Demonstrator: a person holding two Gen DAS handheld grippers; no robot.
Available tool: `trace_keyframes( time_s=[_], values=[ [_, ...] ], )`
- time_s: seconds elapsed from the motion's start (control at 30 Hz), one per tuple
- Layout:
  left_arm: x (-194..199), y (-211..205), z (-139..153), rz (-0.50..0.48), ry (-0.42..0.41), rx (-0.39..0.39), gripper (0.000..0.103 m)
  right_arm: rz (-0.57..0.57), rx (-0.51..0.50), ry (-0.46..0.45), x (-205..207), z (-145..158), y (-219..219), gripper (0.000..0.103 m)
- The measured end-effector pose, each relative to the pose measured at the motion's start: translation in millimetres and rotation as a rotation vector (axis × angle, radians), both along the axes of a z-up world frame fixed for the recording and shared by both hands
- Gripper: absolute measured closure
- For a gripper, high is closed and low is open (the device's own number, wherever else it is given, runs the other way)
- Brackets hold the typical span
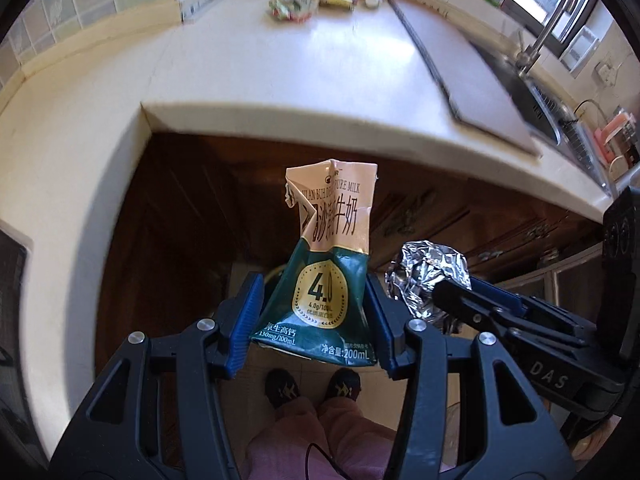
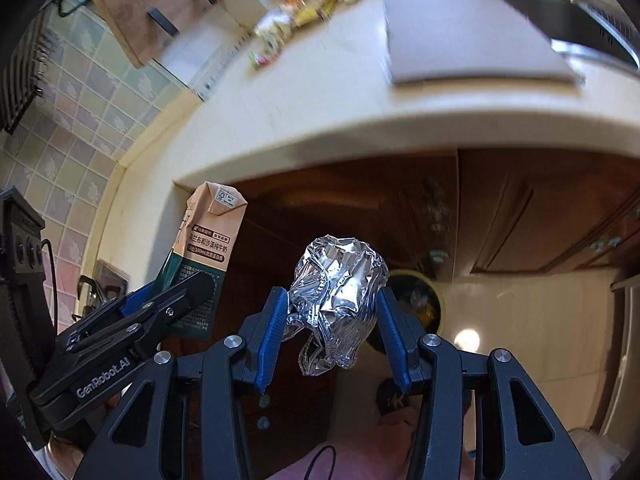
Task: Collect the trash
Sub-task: 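Carry the milk carton and foil ball down over the floor bin with both tools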
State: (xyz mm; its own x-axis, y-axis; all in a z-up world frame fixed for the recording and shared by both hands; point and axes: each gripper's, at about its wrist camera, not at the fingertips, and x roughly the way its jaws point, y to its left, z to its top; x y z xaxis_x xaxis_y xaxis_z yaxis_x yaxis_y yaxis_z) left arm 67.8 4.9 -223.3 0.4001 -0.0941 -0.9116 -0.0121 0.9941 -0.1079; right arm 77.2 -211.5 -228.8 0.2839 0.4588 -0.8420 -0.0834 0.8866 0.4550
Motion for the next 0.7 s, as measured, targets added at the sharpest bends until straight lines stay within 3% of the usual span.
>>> trace_keyframes(
  time_s=[0.37, 0.7],
  values=[
    [18, -4, -140, 0.076, 0.150, 0.013, 0.056, 0.002, -0.010, 0.219, 9, -157, -9, 0.058],
    [36, 22, -247, 0.122, 0.246, 0.002, 0.056, -0.004, -0.033, 0.266, 18, -265, -4, 0.058]
  ],
)
